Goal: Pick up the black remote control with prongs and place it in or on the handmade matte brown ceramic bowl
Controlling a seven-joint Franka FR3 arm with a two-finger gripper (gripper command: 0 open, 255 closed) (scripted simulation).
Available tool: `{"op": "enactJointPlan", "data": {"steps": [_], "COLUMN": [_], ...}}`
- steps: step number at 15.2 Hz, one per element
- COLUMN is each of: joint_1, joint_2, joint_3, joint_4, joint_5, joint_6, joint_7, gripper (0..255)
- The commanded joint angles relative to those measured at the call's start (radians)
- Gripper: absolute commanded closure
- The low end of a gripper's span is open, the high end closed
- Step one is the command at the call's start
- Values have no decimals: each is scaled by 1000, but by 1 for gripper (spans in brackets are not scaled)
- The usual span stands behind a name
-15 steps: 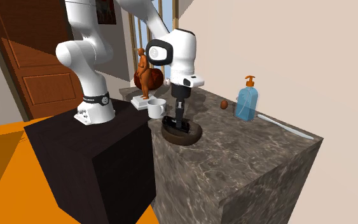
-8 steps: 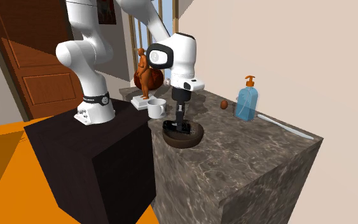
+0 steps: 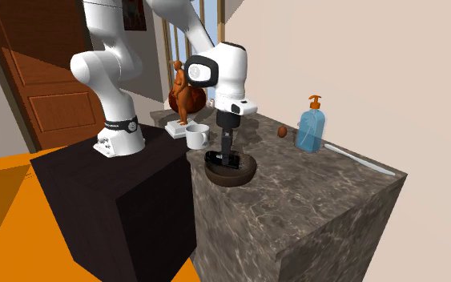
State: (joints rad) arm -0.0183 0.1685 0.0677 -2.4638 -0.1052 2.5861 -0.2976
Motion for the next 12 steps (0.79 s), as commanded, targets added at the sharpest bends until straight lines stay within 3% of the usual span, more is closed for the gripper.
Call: {"op": "enactJointPlan", "data": {"steps": [1, 5, 12], "joint_1": [0, 0, 1], "joint_2": [-1, -114, -114], "joint_3": [0, 10, 10], "joint_4": [0, 19, 19], "joint_5": [0, 30, 30], "joint_6": [-1, -132, -132], "joint_7": [0, -20, -20], "gripper": [0, 0, 0]}}
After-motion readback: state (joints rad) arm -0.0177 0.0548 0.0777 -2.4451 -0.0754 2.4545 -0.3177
